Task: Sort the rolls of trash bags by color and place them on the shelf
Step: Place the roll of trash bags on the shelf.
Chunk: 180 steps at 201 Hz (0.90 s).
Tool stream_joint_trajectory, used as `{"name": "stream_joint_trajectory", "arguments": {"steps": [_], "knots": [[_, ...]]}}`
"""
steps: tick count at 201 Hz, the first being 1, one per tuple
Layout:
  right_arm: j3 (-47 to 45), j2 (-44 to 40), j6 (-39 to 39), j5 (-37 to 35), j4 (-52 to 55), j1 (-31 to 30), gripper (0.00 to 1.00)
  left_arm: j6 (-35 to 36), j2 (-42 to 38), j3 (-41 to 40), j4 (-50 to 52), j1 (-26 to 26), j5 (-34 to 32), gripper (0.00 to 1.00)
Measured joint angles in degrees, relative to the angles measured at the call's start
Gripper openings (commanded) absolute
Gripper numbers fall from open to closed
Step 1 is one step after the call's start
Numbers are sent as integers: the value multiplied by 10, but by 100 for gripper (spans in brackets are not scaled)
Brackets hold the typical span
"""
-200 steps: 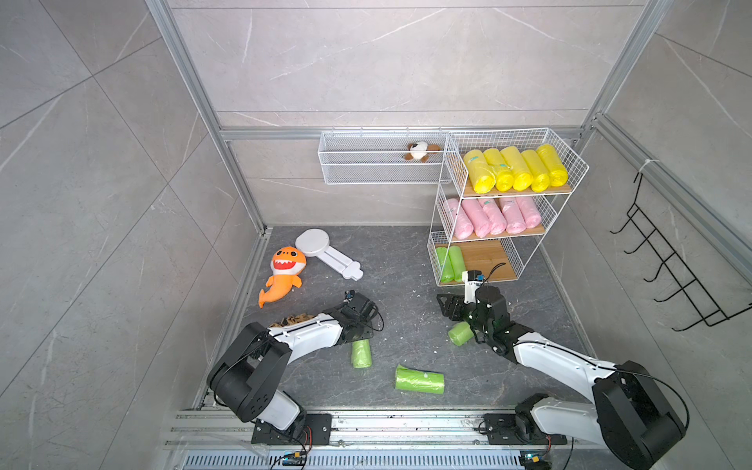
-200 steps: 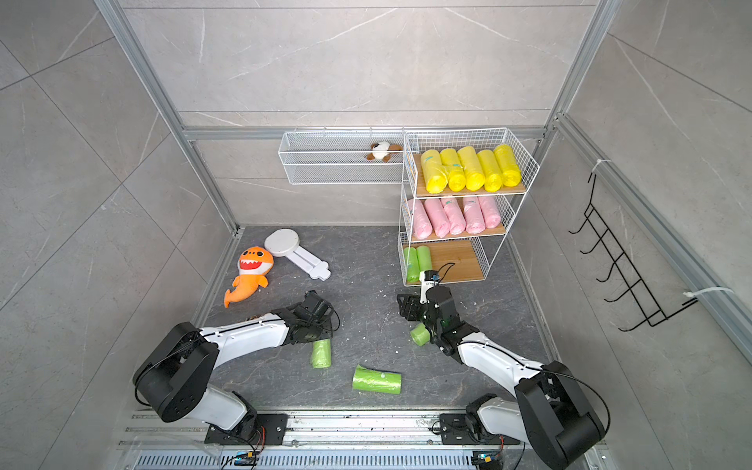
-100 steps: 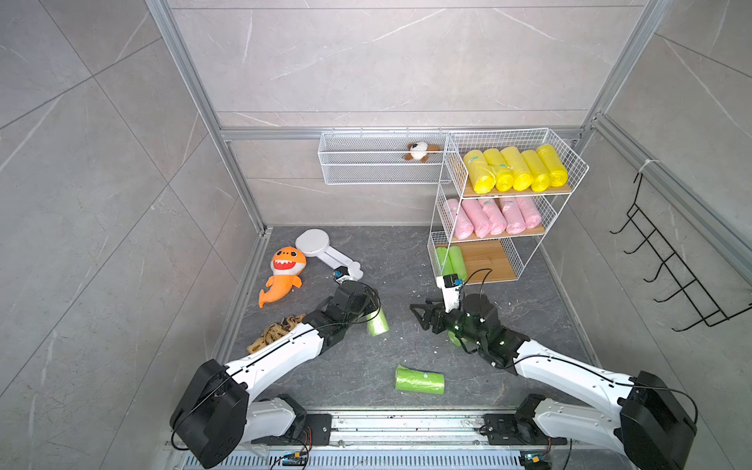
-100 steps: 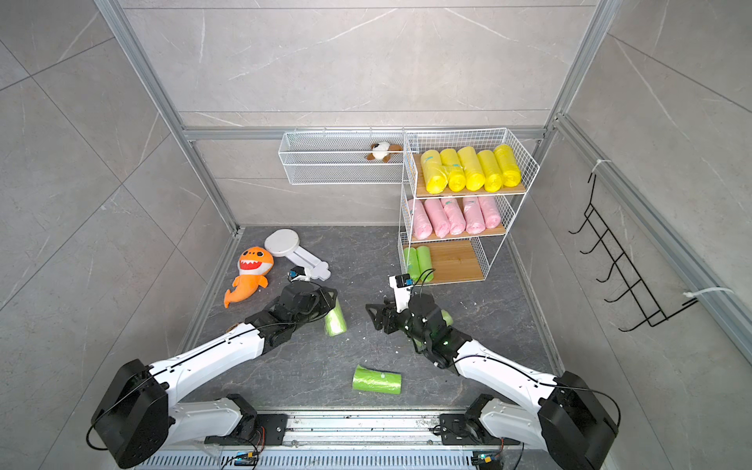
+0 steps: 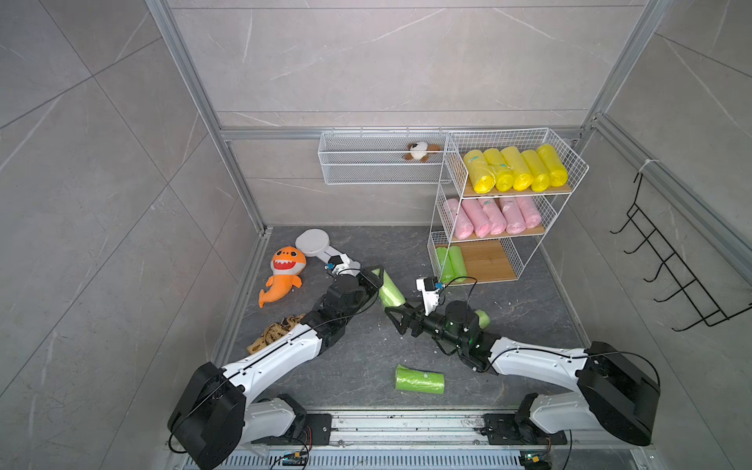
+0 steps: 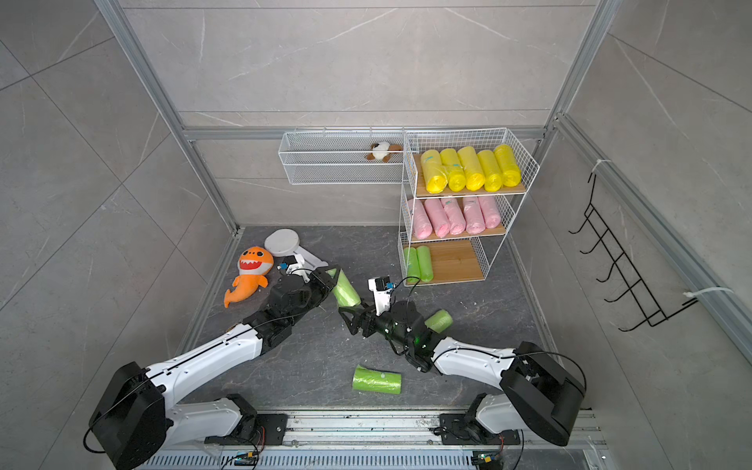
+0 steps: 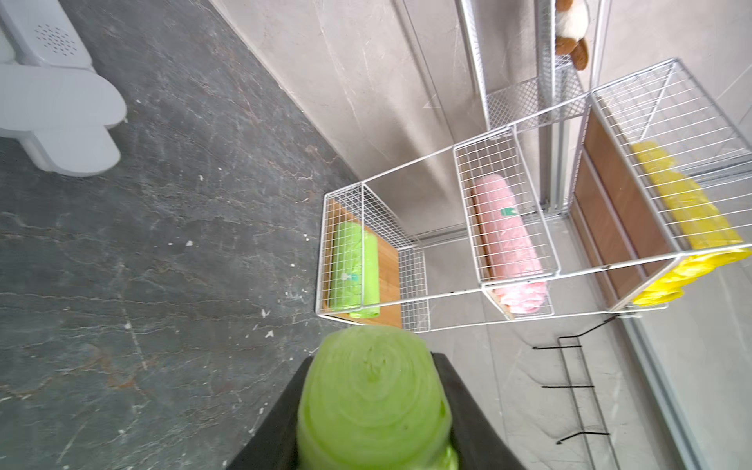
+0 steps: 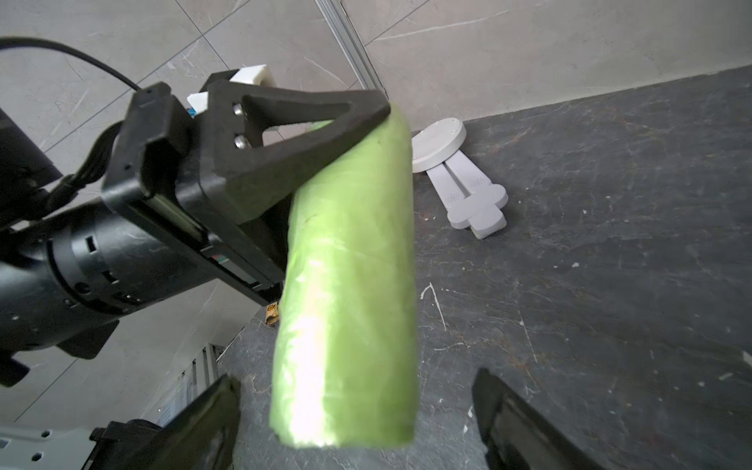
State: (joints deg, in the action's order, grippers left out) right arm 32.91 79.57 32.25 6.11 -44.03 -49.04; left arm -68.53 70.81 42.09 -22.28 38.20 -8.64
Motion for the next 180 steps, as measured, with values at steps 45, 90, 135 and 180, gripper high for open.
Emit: {"name": "stream_joint_trajectory", "arguments": {"steps": [45, 90, 135, 180], "knots": [[13, 23, 8, -21, -55, -2, 78, -35, 0, -8, -40, 0, 7, 37], [17, 26, 8, -39, -80, -3, 51, -50, 0, -12, -57, 0, 16, 37], [24, 28, 3, -50, -86, -3, 34, -53, 0, -12, -70, 0, 15, 47], [24, 27, 1, -53, -67, 0, 32, -43, 0, -12, -74, 0, 9, 80]]}}
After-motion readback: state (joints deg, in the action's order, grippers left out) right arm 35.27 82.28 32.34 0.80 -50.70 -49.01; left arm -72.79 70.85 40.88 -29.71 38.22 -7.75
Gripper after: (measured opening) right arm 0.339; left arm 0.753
